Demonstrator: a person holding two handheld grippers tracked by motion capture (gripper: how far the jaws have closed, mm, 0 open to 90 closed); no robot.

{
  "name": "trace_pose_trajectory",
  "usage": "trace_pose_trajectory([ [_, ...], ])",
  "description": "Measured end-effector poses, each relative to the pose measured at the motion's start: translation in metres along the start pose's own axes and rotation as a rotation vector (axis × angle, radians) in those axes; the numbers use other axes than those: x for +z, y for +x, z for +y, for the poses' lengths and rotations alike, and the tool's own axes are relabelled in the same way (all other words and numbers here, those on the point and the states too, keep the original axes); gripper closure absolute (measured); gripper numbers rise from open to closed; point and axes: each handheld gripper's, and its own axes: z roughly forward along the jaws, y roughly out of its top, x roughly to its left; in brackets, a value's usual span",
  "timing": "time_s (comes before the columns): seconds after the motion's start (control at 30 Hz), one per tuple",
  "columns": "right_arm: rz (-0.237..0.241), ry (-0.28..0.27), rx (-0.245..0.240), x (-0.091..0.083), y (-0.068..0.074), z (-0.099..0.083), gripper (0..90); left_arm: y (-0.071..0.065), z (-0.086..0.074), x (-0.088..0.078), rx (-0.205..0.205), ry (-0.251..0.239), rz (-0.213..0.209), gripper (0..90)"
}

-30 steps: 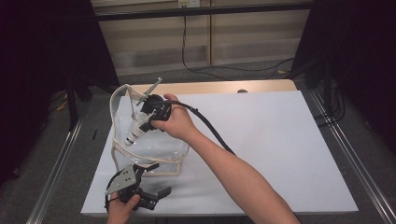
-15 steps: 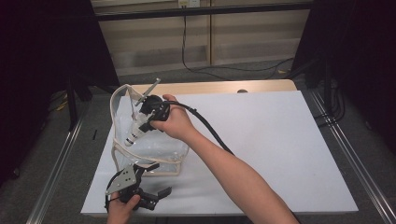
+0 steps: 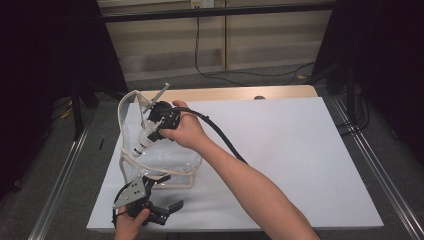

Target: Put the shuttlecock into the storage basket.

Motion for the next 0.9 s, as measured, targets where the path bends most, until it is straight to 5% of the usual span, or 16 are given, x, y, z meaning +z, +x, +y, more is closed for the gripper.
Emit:
trace_pose_trajectory([
  [0.9, 0.012, 0.044, 0.000, 0.0067, -0.0030, 0.0030, 86.5, 0.0002, 0.0000, -0.0004, -0.004, -0.006, -0.002, 3.7],
])
